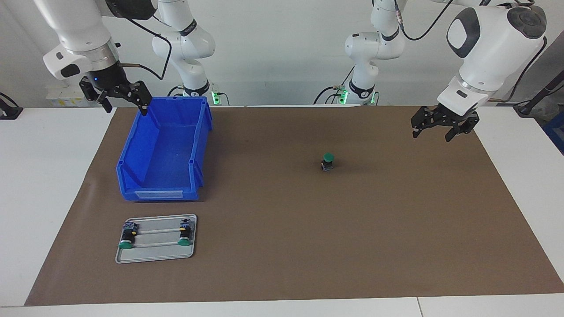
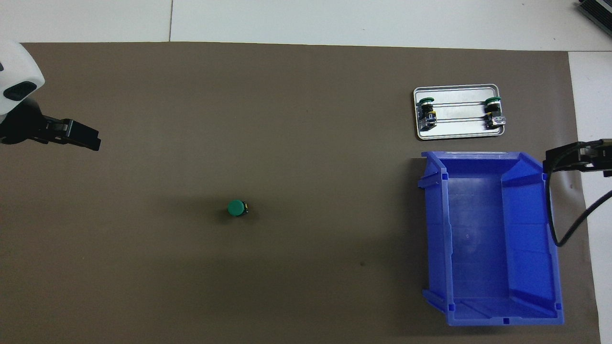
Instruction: Place and press button with both arms
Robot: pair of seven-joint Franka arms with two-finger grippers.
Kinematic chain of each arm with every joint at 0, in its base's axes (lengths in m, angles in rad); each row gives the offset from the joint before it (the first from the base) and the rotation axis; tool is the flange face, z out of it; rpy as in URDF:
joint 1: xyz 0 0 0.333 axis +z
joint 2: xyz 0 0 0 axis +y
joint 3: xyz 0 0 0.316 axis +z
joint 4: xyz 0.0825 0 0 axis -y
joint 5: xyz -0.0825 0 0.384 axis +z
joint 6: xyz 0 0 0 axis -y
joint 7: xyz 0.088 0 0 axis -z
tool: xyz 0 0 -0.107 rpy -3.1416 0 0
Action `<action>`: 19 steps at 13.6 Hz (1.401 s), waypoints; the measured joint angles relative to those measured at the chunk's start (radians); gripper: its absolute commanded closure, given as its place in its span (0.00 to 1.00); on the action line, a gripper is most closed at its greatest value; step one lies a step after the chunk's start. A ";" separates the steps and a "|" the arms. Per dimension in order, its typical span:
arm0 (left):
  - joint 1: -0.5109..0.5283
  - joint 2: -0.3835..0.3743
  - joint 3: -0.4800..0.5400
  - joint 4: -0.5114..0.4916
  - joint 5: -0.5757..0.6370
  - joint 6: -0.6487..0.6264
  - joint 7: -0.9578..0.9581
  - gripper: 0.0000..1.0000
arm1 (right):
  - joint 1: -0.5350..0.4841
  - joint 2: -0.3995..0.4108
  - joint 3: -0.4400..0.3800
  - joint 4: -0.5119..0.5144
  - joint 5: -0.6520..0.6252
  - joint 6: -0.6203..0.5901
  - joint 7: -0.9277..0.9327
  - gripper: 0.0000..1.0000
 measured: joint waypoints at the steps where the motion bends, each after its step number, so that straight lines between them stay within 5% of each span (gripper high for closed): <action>1: 0.000 0.000 0.000 0.000 0.001 0.000 -0.004 0.00 | 0.000 0.000 0.000 -0.002 0.000 0.000 0.000 0.00; 7: 0.000 -0.001 -0.002 0.000 0.037 0.005 -0.057 0.00 | 0.027 -0.012 0.001 -0.048 0.058 0.055 0.000 0.00; 12: -0.001 -0.002 -0.016 0.000 0.072 0.007 -0.061 0.00 | 0.336 -0.003 0.011 -0.150 0.073 0.258 0.338 0.00; 16: 0.001 -0.002 -0.010 -0.001 0.074 0.006 -0.062 0.00 | 0.645 0.198 0.016 -0.161 0.073 0.571 0.762 0.00; 19: 0.005 -0.004 0.003 -0.002 0.076 0.006 -0.062 0.00 | 0.761 0.405 0.016 -0.050 0.071 0.718 0.900 0.00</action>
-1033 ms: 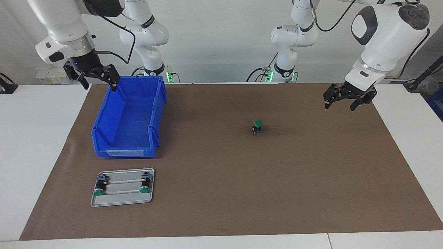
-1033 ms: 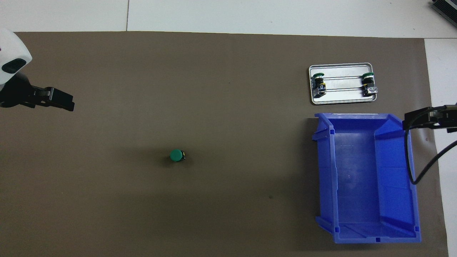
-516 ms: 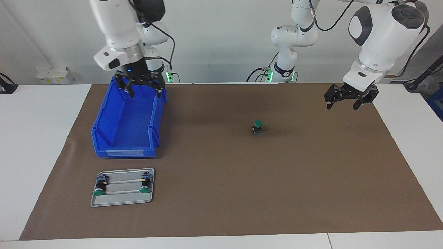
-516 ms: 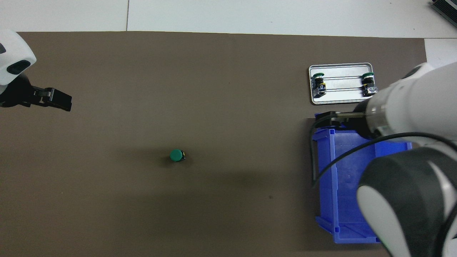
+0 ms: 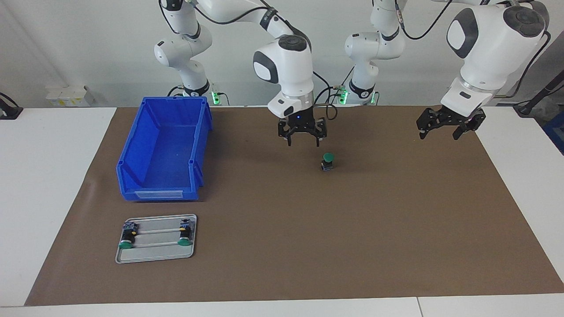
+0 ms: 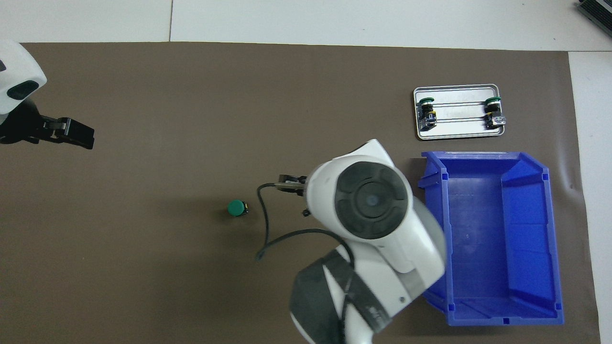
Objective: Place and press button with both arms
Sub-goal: 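Reach the right gripper to the green button and grasp it, then carry the green button with the right gripper over the blue bin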
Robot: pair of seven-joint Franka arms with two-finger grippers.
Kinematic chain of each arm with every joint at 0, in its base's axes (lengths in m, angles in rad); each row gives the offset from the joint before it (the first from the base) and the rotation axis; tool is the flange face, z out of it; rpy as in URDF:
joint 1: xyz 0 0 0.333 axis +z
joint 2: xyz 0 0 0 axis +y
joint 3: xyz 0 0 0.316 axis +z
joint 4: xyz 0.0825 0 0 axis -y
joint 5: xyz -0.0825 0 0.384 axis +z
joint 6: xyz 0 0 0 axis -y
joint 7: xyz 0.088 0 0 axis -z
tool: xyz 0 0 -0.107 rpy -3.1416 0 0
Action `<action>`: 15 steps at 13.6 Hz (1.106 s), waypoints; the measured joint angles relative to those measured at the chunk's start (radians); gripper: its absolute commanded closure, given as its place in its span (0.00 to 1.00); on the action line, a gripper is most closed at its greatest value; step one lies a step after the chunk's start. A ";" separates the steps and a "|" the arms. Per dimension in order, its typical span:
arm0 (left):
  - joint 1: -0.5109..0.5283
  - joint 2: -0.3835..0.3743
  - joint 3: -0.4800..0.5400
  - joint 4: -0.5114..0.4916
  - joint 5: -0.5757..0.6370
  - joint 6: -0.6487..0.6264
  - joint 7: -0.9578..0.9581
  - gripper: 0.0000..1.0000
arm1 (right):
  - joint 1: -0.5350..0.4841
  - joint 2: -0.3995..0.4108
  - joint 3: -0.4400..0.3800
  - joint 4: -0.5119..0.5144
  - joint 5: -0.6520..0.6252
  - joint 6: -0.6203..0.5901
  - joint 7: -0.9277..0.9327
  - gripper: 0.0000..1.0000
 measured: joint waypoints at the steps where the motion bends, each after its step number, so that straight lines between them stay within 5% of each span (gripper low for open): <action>1: 0.002 -0.001 0.001 0.000 0.000 0.000 0.000 0.00 | 0.025 0.051 0.000 0.037 -0.001 0.007 0.015 0.00; 5: 0.006 -0.004 0.001 -0.002 0.000 0.000 0.000 0.00 | 0.077 0.205 0.000 0.108 -0.052 0.138 0.026 0.05; 11: 0.006 -0.004 0.001 -0.003 0.000 0.000 0.000 0.00 | 0.089 0.235 0.000 0.106 -0.060 0.116 0.026 0.22; 12: 0.006 -0.004 0.001 -0.003 0.000 0.000 0.000 0.00 | 0.091 0.235 0.000 0.106 -0.060 0.104 0.026 0.33; 13: 0.006 -0.004 0.001 -0.003 0.000 0.000 0.000 0.00 | 0.093 0.235 0.000 0.106 -0.060 0.096 0.026 0.61; 14: 0.006 -0.004 0.001 -0.003 0.000 0.000 0.000 0.00 | 0.094 0.235 0.000 0.106 -0.060 0.094 0.026 1.00; 15: 0.006 -0.004 0.001 -0.003 0.000 0.000 0.000 0.00 | 0.095 0.235 0.000 0.106 -0.060 0.093 0.026 1.00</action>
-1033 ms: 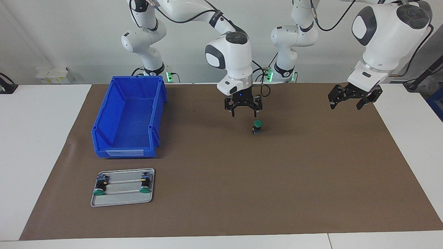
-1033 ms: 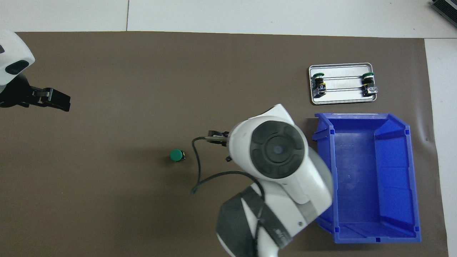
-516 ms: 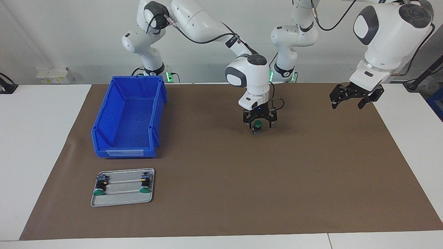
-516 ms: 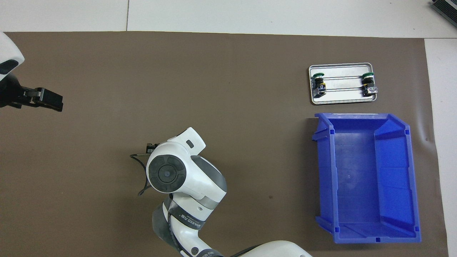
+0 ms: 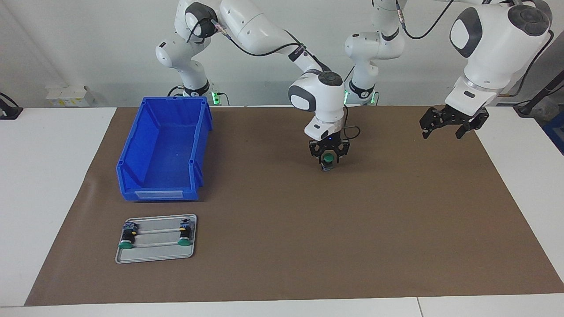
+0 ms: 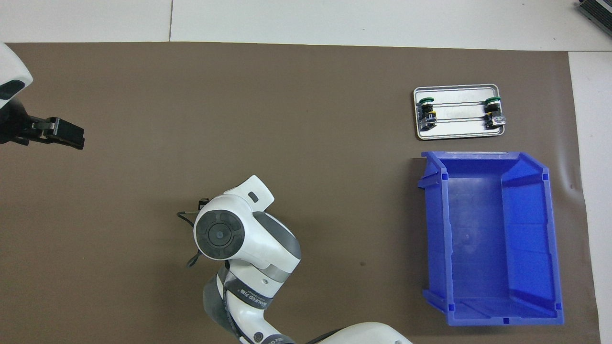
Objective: Place and press button with both arms
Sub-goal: 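Carry the green button with the right gripper over the blue bin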
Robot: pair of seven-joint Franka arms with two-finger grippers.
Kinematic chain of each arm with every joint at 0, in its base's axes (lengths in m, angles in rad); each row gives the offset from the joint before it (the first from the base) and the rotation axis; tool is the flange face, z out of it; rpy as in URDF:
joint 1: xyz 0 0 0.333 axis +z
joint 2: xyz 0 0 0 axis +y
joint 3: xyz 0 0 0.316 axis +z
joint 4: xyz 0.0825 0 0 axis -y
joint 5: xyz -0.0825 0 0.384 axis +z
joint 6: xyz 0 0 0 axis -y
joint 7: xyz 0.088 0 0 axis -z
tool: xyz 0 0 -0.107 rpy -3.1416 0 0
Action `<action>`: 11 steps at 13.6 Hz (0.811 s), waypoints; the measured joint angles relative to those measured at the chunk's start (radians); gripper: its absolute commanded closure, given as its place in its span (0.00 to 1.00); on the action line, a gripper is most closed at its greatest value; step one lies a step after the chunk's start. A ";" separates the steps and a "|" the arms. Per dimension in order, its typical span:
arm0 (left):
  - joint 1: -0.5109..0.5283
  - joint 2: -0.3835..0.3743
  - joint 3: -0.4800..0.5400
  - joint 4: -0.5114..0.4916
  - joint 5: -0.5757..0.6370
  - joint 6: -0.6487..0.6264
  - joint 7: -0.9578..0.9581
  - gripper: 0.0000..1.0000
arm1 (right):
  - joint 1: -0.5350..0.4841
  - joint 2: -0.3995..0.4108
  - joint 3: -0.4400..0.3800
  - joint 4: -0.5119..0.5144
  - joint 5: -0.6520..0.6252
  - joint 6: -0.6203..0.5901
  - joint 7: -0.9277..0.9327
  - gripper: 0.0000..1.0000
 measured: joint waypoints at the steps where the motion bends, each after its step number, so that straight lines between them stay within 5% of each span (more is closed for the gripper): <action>1: 0.000 0.000 0.000 0.000 0.000 0.000 0.000 0.00 | 0.000 0.000 0.000 0.000 0.000 -0.001 0.000 1.00; 8: 0.000 0.000 0.000 0.000 0.000 0.000 0.000 0.00 | -0.053 -0.014 -0.005 0.012 0.001 -0.013 -0.003 1.00; 11: 0.000 0.000 0.000 0.000 0.000 0.000 0.000 0.00 | -0.162 -0.119 -0.009 0.027 0.005 -0.132 -0.103 1.00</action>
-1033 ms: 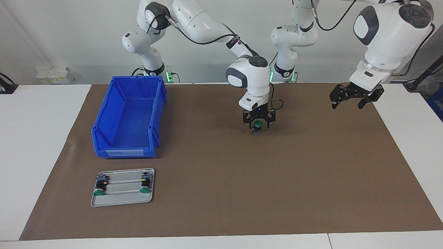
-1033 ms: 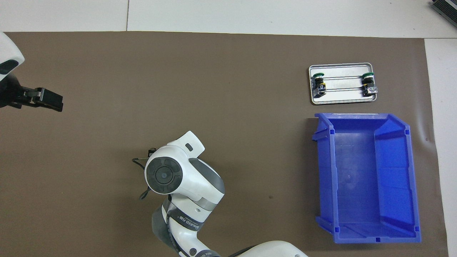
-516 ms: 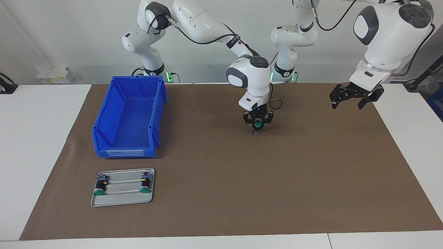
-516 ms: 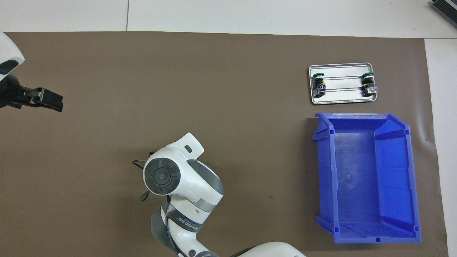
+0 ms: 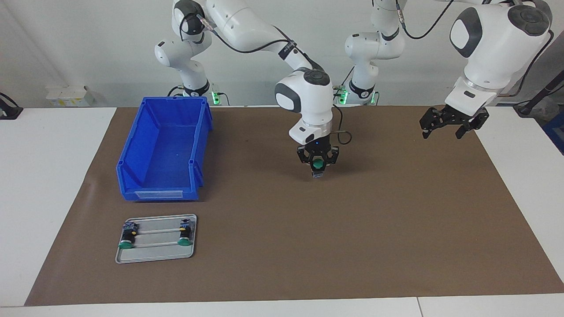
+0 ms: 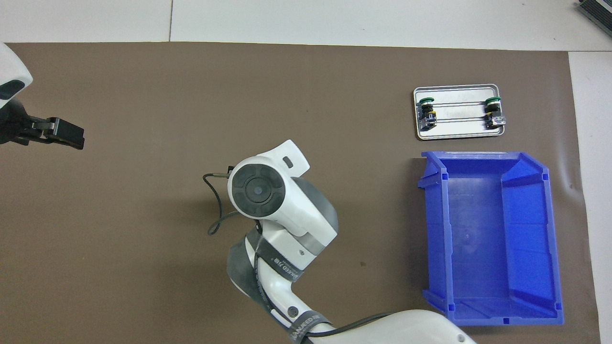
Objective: Place and press button with both arms
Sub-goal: 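Carry the green button with the right gripper over the blue bin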
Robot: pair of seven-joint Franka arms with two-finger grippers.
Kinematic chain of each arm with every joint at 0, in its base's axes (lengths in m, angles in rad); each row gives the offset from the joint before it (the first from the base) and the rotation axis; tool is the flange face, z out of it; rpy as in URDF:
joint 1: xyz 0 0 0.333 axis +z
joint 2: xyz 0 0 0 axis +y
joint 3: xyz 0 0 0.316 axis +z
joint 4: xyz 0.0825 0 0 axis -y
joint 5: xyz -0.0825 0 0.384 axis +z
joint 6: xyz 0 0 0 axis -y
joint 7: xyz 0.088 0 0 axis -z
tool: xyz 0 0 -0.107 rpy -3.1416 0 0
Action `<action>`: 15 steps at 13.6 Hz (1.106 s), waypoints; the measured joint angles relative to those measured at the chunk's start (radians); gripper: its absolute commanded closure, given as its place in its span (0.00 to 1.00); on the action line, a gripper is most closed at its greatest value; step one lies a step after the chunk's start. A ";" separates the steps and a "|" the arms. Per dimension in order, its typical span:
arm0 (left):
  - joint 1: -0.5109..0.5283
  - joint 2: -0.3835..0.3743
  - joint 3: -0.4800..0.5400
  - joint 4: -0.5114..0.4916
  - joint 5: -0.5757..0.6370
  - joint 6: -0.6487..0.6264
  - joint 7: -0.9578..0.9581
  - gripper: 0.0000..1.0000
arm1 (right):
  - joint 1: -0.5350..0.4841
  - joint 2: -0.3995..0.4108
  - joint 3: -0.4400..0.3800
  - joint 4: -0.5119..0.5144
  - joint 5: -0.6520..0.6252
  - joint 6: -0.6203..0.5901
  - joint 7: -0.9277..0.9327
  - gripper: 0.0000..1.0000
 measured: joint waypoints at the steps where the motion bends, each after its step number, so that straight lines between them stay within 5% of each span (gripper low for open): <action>1: 0.000 0.000 0.000 0.000 0.000 0.000 0.000 0.00 | -0.056 -0.049 0.000 0.001 0.016 -0.057 -0.076 1.00; 8: 0.000 0.000 0.000 0.000 0.000 0.000 0.000 0.00 | -0.425 -0.187 -0.004 -0.022 0.072 -0.304 -0.628 1.00; 15: 0.000 0.000 0.000 0.000 0.000 0.000 0.000 0.00 | -0.718 -0.317 -0.005 -0.293 0.161 -0.307 -1.067 1.00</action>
